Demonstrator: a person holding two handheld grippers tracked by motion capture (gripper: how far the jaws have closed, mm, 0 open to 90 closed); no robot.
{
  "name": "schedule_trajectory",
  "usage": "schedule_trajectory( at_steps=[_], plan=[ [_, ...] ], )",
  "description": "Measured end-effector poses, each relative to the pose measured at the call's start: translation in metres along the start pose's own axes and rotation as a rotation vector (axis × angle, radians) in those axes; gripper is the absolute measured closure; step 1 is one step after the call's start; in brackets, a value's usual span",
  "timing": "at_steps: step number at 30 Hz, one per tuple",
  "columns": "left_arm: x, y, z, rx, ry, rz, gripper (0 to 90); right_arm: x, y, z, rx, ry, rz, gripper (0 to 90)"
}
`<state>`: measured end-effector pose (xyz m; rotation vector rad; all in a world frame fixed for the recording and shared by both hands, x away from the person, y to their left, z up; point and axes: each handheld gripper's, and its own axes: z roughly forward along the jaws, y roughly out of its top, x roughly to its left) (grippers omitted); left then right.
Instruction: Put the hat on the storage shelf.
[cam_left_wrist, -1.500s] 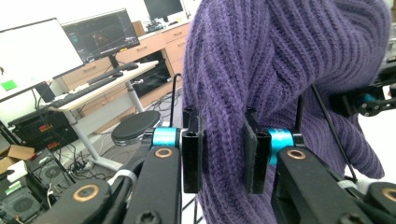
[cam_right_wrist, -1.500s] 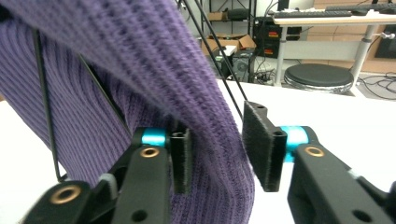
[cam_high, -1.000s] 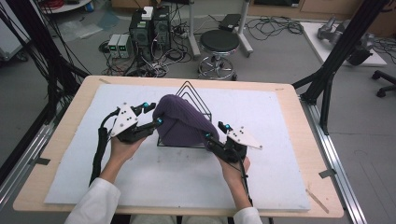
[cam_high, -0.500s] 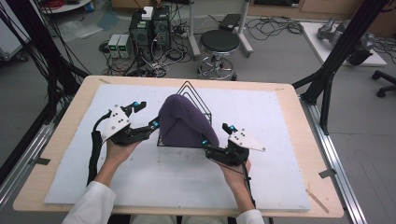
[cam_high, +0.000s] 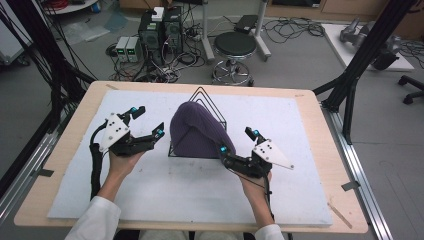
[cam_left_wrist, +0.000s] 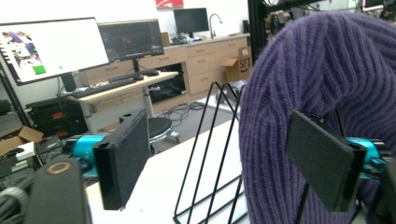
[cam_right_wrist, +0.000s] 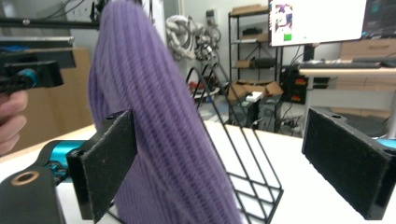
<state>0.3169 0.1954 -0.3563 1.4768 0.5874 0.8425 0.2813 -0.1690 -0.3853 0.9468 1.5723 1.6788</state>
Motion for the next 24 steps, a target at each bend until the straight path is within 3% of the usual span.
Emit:
schedule_trajectory(
  at_steps=[8,17,24],
  plan=[
    [0.007,-0.002,-0.009,-0.039,0.025,-0.027,20.4,-0.007,0.007,-0.012,-0.112,-0.036,0.008,9.5],
    [0.023,0.0,-0.03,-0.11,0.082,-0.043,17.1,-0.024,0.014,-0.03,-0.174,-0.113,0.013,9.5],
    [0.026,0.001,-0.04,-0.125,0.098,-0.043,16.6,-0.039,0.014,-0.047,-0.197,-0.155,0.021,9.5]
  ],
)
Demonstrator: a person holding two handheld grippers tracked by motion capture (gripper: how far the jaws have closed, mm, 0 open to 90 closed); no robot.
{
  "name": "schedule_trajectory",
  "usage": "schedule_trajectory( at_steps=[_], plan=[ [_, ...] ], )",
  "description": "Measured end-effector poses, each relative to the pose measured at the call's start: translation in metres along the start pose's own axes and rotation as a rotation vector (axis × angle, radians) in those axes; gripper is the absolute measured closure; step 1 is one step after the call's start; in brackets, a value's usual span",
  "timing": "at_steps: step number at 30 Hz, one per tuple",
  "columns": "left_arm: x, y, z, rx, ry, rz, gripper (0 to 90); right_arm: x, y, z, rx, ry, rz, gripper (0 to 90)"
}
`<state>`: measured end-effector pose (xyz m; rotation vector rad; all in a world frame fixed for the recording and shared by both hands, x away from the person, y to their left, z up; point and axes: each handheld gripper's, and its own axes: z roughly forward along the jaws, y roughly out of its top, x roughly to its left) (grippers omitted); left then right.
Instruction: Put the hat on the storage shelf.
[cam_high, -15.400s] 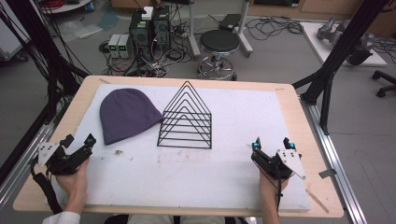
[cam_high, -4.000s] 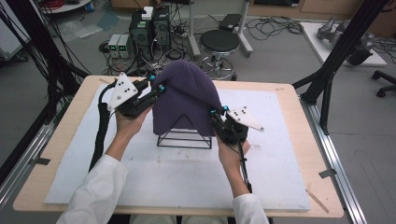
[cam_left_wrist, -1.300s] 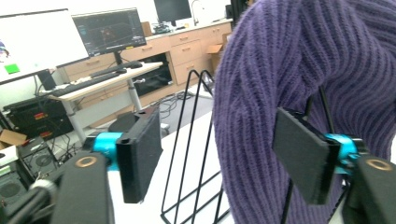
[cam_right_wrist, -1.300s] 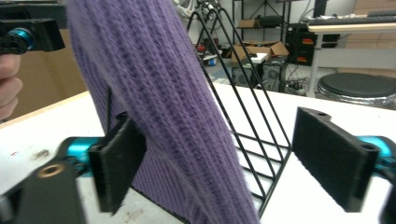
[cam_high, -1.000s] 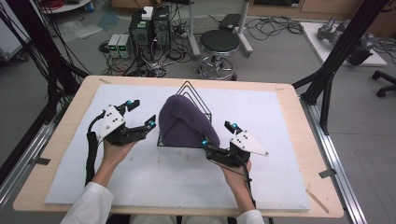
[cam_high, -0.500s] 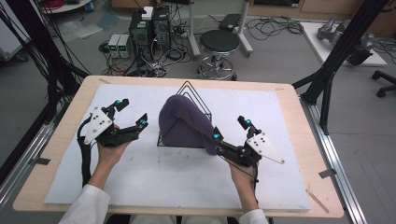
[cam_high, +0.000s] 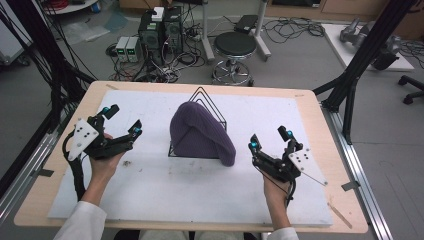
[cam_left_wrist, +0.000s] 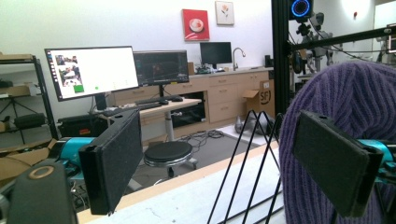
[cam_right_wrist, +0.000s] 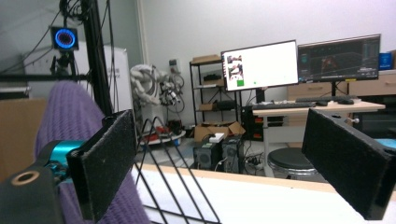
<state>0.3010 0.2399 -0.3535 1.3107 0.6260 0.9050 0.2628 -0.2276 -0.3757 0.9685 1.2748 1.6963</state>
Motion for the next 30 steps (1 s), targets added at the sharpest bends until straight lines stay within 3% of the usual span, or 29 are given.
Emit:
schedule_trajectory(
  at_steps=[6,16,30],
  plan=[
    [0.004,0.004,-0.009,-0.022,0.008,-0.001,16.6,-0.014,0.004,-0.013,-0.008,-0.039,-0.004,9.5],
    [0.015,0.01,-0.029,-0.051,0.062,0.003,16.6,-0.029,0.002,-0.029,0.011,-0.072,-0.025,9.5],
    [0.039,0.003,-0.072,-0.066,0.167,-0.024,16.6,-0.044,0.001,-0.054,0.042,-0.124,-0.035,9.5]
  ],
)
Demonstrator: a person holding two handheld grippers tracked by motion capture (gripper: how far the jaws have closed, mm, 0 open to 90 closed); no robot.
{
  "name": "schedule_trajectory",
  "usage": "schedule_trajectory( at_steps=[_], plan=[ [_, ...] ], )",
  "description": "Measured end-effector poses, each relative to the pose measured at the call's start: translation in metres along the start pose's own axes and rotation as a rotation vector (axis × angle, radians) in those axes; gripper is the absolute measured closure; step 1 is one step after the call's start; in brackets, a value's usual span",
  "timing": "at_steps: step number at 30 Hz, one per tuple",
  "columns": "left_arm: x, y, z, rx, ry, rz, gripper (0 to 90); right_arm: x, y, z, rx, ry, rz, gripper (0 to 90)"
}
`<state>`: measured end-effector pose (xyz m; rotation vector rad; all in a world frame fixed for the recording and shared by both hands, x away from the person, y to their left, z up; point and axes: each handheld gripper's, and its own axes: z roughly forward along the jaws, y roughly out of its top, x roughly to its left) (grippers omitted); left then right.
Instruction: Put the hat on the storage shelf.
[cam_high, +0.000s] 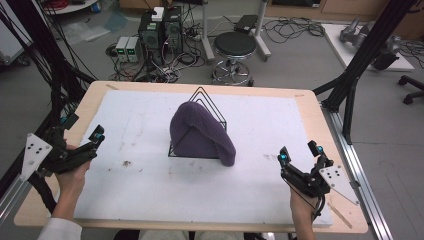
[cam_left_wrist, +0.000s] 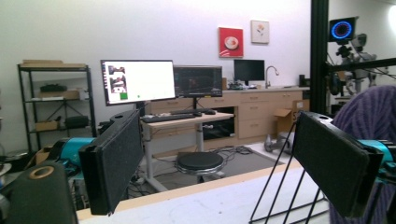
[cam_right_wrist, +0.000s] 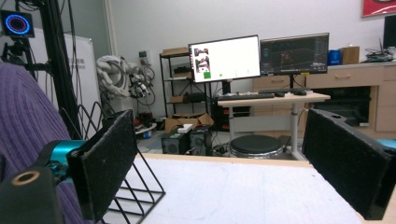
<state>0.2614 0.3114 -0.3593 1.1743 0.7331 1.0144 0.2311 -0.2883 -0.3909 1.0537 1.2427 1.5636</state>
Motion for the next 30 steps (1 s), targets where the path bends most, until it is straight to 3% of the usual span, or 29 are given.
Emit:
schedule_trajectory(
  at_steps=[5,9,30],
  plan=[
    [0.005,-0.007,-0.011,0.004,0.037,0.017,16.7,-0.004,-0.005,-0.006,0.019,-0.007,-0.006,9.5],
    [0.009,-0.015,-0.017,0.017,0.06,0.003,16.7,-0.007,-0.01,-0.01,0.029,-0.021,-0.002,9.5],
    [0.019,-0.033,-0.032,0.076,0.112,-0.001,16.7,-0.02,-0.024,-0.019,0.072,-0.068,0.003,9.5]
  ],
)
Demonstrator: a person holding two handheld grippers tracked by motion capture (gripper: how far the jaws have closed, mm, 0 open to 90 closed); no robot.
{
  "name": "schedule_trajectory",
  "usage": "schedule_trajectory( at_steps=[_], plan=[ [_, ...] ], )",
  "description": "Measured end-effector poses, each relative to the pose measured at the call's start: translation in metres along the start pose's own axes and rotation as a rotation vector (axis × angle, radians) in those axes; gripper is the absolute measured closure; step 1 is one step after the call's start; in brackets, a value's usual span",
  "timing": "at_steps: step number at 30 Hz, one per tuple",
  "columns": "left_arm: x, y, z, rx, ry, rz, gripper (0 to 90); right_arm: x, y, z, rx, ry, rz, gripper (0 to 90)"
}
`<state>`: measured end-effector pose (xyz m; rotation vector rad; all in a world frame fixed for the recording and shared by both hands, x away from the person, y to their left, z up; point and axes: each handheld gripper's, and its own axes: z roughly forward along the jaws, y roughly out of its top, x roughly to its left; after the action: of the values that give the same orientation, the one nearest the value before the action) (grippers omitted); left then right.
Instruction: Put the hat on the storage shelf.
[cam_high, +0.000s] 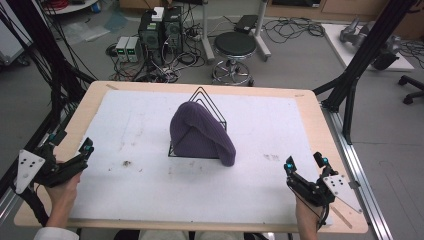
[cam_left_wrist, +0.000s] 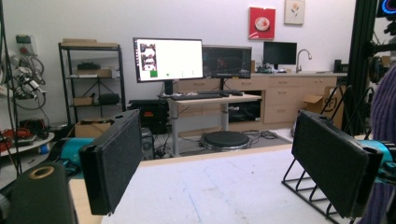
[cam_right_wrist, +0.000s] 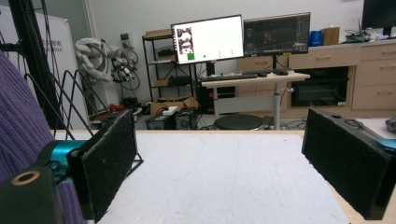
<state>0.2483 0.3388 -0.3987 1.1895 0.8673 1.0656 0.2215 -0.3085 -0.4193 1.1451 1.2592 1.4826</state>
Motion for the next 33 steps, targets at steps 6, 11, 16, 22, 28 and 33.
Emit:
schedule_trajectory(
  at_steps=[6,11,16,22,28,33],
  plan=[
    [-0.001,-0.008,0.0,0.026,0.0,-0.005,16.7,-0.002,-0.004,0.0,0.019,-0.005,0.002,9.6],
    [-0.005,-0.012,-0.001,0.034,-0.017,-0.005,16.8,-0.004,-0.007,0.0,0.036,-0.019,0.012,9.6],
    [-0.003,-0.017,-0.006,0.044,-0.006,-0.02,17.1,-0.008,-0.012,-0.003,0.022,-0.034,0.032,9.6],
    [0.001,-0.025,-0.011,0.06,0.003,-0.047,17.2,-0.008,-0.018,-0.001,0.053,-0.042,0.029,9.6],
    [0.003,-0.029,-0.011,0.074,0.001,-0.06,17.2,-0.001,-0.021,0.004,0.097,-0.037,-0.02,9.6],
    [0.002,-0.031,-0.01,0.077,-0.005,-0.068,17.2,0.002,-0.022,0.007,0.119,-0.027,-0.024,9.6]
  ],
)
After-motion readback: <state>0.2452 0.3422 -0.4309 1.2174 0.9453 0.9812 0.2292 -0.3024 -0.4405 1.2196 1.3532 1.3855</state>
